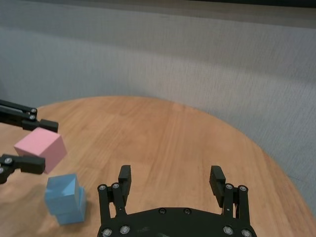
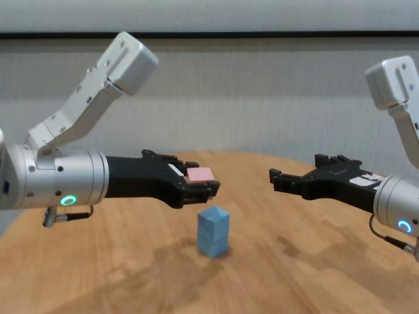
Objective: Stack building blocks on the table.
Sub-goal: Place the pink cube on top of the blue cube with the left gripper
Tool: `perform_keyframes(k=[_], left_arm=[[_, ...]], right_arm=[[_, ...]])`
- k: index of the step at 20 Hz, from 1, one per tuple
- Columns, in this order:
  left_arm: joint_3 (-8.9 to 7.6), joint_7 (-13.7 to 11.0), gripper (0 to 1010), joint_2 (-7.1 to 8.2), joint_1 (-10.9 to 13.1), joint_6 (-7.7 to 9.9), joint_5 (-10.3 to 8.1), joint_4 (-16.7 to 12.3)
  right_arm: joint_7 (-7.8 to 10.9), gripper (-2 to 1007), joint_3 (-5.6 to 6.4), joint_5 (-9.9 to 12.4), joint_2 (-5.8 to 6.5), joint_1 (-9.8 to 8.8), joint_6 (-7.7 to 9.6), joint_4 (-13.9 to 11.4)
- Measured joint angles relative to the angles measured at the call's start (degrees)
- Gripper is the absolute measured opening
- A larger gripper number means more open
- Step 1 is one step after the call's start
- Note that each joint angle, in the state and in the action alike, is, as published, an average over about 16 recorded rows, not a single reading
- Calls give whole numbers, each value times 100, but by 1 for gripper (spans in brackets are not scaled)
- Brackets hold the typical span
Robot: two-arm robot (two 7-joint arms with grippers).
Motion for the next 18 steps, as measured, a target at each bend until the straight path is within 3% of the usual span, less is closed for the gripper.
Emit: perform_keyframes(k=[8,18], left_arm=[[94,-19,538,-68,-28,-28,-33,61],[169,-63,538,-196,-168,-134,-56,383]], right_arm=[[0,1001,0,0,0,0,0,0],[0,1001,0,0,0,0,0,0]])
